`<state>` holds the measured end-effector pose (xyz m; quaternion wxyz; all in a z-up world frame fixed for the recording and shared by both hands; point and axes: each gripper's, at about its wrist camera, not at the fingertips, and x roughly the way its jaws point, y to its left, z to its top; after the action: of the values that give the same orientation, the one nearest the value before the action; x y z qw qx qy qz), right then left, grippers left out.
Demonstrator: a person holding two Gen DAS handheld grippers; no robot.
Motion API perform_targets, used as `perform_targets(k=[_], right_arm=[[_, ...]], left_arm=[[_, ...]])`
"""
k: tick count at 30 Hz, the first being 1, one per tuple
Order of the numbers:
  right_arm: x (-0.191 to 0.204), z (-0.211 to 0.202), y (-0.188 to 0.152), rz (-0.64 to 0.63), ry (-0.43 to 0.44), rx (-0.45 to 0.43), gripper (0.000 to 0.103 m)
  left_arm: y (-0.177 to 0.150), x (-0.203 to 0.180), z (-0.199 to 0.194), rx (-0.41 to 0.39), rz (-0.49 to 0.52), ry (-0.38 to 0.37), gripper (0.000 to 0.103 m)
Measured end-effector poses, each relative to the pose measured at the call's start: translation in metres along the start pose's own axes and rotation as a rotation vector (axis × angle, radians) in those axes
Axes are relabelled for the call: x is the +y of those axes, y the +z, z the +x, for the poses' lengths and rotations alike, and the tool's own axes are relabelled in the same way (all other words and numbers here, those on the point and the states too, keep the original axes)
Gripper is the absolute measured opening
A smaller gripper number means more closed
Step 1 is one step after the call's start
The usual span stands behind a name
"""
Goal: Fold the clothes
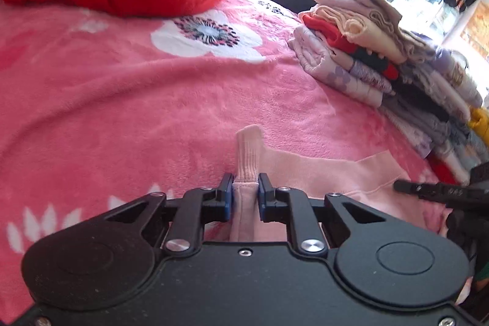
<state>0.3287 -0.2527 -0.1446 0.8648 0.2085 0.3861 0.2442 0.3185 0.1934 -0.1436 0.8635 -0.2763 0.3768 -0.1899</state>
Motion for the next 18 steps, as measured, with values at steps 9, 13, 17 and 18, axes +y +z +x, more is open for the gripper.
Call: perform_targets(k=[9,13,17,18], right_arm=[[-0.045,0.011,-0.001,0.142,0.032,0.015,0.005],[-0.017,0.002,0.005,0.003,-0.065,0.007,0.02],[-0.001,-0.023,0.007,-0.106,-0.181,-0.072,0.042],[0.005,-0.029,0.008,-0.135,-0.183,-0.096,0.042]], left_arm=[[0.002,0.025,0.002,0.009,-0.103,0.081,0.019],[0.004,0.011,-0.015,-0.05,-0.042,0.152,0.02],[0.01,-0.008,-0.033,-0.114,0.049,0.083,0.02],[0.009,-0.014,-0.032,-0.103,0.077,0.036,0.02]])
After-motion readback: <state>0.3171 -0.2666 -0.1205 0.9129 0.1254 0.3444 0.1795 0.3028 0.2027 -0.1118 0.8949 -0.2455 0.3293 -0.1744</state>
